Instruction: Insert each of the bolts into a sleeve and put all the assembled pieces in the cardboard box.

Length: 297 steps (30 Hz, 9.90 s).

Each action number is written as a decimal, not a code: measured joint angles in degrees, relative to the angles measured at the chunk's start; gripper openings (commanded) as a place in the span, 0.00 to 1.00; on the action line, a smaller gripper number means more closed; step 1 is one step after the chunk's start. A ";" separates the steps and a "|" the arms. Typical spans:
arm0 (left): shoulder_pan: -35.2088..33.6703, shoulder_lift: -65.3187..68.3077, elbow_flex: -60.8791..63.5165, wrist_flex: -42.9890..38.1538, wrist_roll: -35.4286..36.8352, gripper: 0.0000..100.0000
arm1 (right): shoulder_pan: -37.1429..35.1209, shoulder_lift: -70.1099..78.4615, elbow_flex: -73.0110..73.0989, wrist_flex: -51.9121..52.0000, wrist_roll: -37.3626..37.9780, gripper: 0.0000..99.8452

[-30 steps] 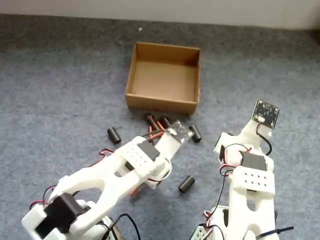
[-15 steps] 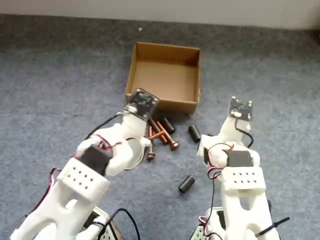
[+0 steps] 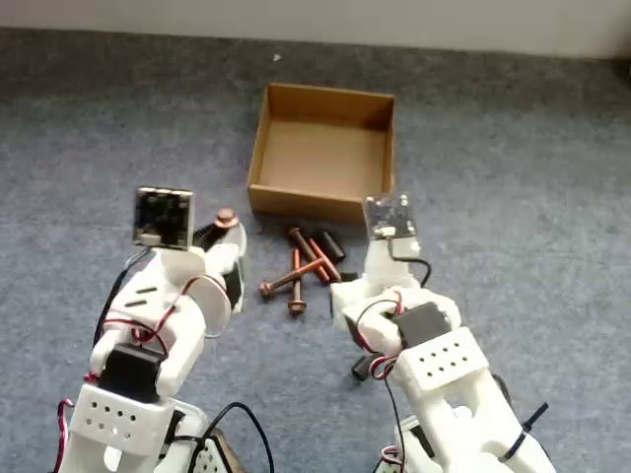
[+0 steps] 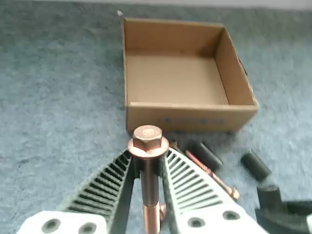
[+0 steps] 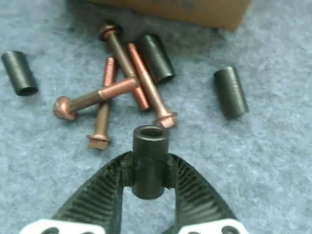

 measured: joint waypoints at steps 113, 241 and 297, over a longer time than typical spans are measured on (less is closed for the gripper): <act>13.98 -26.81 13.63 12.13 -13.19 0.27 | -10.20 -44.22 33.67 -29.36 19.78 0.00; -14.86 -26.46 27.43 16.53 -18.81 0.01 | 15.47 66.20 -58.29 25.49 33.23 0.19; -14.86 -26.37 18.90 16.53 -24.26 0.11 | 18.02 16.88 -6.86 -10.11 -12.92 0.00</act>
